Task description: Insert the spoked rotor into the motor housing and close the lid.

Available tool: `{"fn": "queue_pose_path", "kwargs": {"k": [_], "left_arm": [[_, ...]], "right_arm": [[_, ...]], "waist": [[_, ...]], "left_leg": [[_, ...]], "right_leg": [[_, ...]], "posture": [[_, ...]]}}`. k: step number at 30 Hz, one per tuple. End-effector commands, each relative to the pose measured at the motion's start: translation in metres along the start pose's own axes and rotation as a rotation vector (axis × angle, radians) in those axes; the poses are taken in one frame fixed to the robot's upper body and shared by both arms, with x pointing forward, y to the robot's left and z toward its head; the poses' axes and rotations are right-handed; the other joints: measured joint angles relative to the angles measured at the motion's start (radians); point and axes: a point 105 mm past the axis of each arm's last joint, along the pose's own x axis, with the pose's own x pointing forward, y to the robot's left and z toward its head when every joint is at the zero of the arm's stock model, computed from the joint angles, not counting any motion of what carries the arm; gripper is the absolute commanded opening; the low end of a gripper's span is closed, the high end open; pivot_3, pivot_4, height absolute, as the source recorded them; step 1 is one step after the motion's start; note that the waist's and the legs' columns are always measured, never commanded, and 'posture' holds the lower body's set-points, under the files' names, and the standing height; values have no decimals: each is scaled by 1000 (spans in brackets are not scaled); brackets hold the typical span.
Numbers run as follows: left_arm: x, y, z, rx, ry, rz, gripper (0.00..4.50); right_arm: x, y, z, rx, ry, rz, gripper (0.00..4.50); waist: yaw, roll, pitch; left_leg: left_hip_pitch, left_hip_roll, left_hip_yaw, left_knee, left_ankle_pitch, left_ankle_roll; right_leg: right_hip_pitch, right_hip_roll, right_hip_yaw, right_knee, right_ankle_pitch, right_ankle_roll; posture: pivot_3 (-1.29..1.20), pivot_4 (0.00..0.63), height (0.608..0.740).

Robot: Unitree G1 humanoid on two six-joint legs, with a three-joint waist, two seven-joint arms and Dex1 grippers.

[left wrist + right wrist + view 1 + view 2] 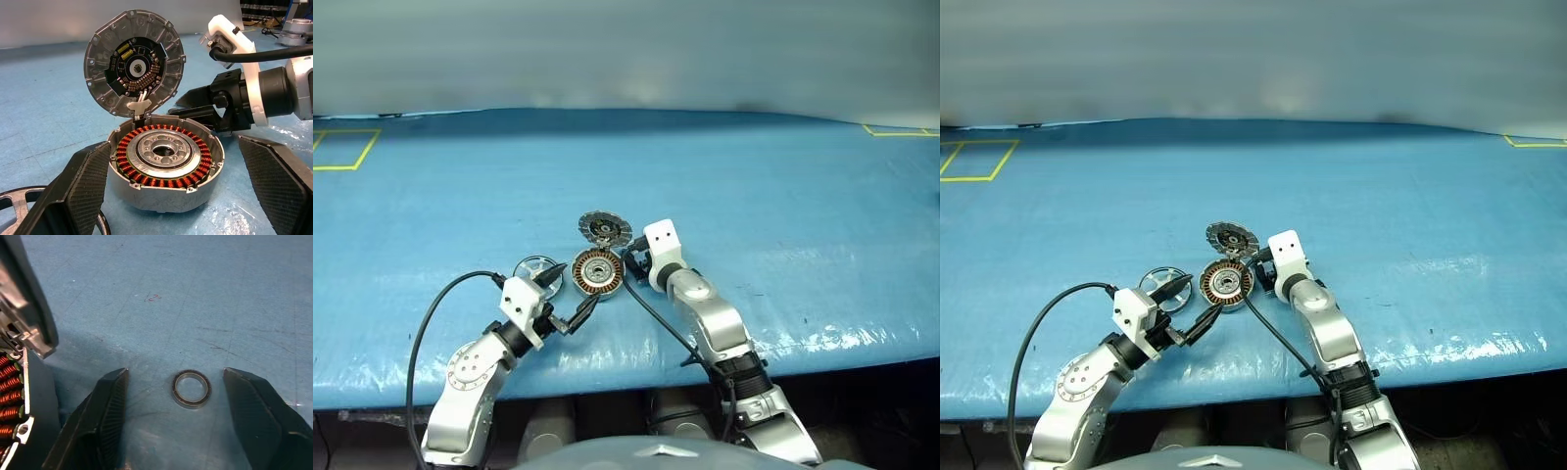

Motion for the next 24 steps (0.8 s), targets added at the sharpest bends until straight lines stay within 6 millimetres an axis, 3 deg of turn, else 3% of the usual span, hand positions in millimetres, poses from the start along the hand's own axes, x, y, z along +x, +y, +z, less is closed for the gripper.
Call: {"fn": "queue_pose_path", "kwargs": {"k": [1, 5, 9, 14, 18, 24], "left_arm": [[-1, -2, 5, -1, -29, -23, 4500], [-1, -1, 5, -6, -31, -27, 4500], [0, 0, 7, -1, -39, -38, 4500], [-1, 5, 7, 11, -44, -42, 4500], [-2, 13, 5, 27, -52, -20, 4500], [-1, 16, 4, 85, -90, -17, 4500]], "right_arm": [[-3, -8, -28, 39, 95, -28, 2035], [-13, -11, -33, 39, 102, -35, 679], [-32, -19, -32, 13, 98, -51, 672], [-69, -22, -18, -121, 98, -6, 672], [-94, -9, 2, -262, 87, 134, 672], [-100, 23, 39, -286, -8, 296, 672]], "waist": [[1, 0, -2], [3, 0, -4], [10, 1, -5], [12, 2, -4], [4, 3, -2], [2, 2, -1]], "left_leg": [[1, 0, 0, 0, 0, 0], [1, 0, 0, -2, 0, 0], [0, 0, -1, -4, -1, 0], [-2, -1, -1, -4, -1, 1], [-3, -1, 0, -4, -1, 1], [-4, 0, -1, -4, -1, 1]], "right_leg": [[1, 0, 0, -1, 0, 0], [1, -1, 0, -3, 0, 0], [1, -1, -1, -3, -1, 0], [-1, -2, -1, -4, -2, 0], [-3, -1, -1, -4, -2, 1], [-4, 0, -2, -4, -3, 0]], "posture": [[0, 150, 740], [0, 150, 740], [0, 150, 740], [0, 150, 740], [0, 150, 740], [0, 150, 740]]}}
